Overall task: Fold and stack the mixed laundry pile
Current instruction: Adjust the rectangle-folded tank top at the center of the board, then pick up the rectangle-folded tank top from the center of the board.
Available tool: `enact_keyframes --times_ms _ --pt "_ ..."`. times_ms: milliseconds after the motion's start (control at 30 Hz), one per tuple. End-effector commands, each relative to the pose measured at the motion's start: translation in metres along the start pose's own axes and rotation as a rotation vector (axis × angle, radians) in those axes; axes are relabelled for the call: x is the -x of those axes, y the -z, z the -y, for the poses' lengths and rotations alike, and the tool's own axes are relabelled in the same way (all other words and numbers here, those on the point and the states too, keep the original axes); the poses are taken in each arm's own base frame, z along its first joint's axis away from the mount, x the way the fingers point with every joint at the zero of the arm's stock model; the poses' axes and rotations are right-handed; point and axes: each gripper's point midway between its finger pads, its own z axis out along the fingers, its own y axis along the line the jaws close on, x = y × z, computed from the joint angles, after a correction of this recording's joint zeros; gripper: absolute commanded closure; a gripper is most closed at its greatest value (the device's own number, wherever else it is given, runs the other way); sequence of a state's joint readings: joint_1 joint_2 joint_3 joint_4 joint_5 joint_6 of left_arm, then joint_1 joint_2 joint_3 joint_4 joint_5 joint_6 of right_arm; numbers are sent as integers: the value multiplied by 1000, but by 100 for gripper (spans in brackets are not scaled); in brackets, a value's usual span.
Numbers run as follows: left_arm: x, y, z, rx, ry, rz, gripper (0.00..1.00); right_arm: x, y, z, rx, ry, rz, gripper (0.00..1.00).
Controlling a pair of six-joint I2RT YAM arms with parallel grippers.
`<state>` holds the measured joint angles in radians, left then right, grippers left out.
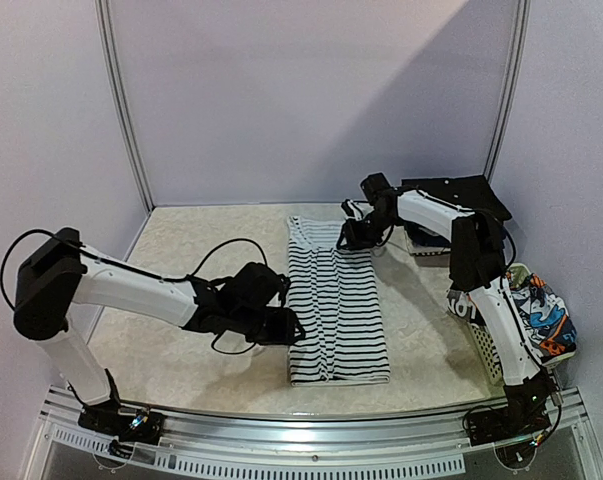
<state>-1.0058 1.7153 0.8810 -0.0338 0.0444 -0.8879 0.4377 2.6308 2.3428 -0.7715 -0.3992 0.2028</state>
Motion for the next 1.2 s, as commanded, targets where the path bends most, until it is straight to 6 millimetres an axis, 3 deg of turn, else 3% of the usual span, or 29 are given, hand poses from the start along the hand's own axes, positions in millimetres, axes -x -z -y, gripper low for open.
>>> enact_keyframes --times_ms 0,100,200,233,333,367,467,700,900,1167 --pt "2 23 -3 107 -114 24 57 18 42 -47 33 111 52 51" --pt "-1 32 -11 148 -145 25 55 14 54 -71 40 168 63 38" --pt "-9 39 -12 153 -184 12 53 -6 66 -81 0 186 73 29" --pt "-14 42 -12 167 -205 2 53 -9 80 -90 -11 194 102 28" --pt "-29 47 -10 202 -281 -32 53 -46 87 -101 -60 201 104 26" --pt "-35 46 -8 196 -299 -48 53 -56 99 -107 -69 200 121 26" --pt "-51 39 -3 154 -311 -92 53 -96 115 -109 -104 150 141 25" --pt "-77 23 1 107 -319 -173 55 -203 135 -84 -139 -19 112 25" --pt "-93 12 -2 121 -316 -214 59 -276 136 -65 -140 -143 43 27" --pt "-103 5 4 118 -318 -227 64 -316 150 -67 -81 -199 17 31"
